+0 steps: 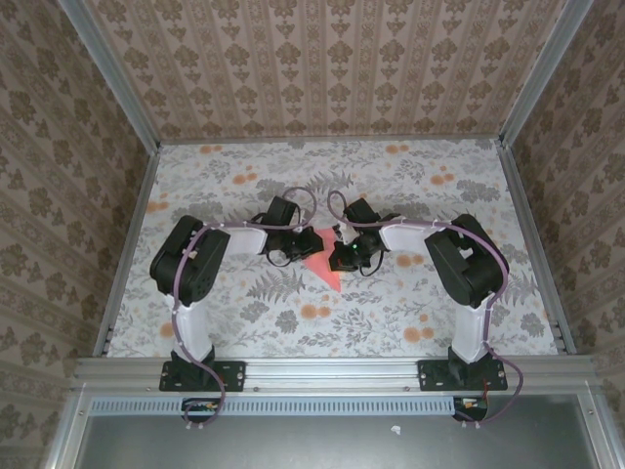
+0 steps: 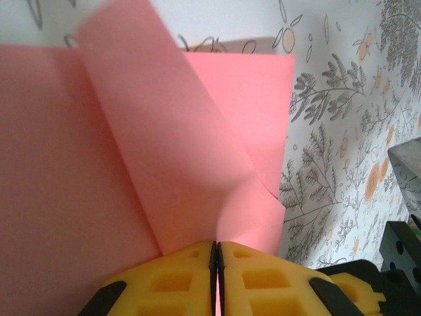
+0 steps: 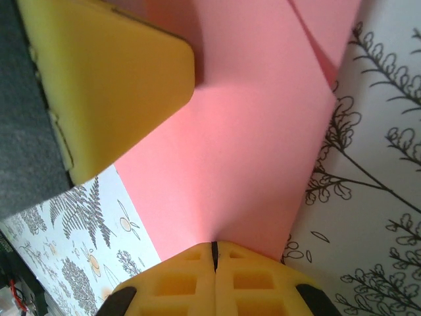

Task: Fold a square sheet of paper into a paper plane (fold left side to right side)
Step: Fourth fold the wing at the center of the table.

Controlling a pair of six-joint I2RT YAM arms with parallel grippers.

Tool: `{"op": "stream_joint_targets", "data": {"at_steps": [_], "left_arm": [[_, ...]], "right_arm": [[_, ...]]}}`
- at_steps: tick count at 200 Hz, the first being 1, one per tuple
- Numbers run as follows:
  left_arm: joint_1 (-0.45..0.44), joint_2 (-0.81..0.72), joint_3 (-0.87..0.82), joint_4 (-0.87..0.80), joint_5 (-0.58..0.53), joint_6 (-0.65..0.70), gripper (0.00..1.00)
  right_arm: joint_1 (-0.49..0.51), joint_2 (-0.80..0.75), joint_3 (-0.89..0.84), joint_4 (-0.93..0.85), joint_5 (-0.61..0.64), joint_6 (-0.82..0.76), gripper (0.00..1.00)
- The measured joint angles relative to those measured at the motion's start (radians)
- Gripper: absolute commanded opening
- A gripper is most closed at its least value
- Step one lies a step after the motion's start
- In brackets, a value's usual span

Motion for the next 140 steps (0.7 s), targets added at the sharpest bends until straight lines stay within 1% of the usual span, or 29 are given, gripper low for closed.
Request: {"op": "stream_joint_targets", "data": {"at_steps": [72, 140], "left_arm": [[0.049, 0.058, 0.093, -0.045, 0.016, 0.029, 0.13], [0.065, 0.110, 0.181, -0.094, 0.015, 0.054, 0.13]], "right_arm": [[0.003, 0.000, 0.004, -0.009, 0.013, -0.020, 0.00], [0.003, 0.000, 0.004, -0.009, 0.016, -0.020, 0.00]]}}
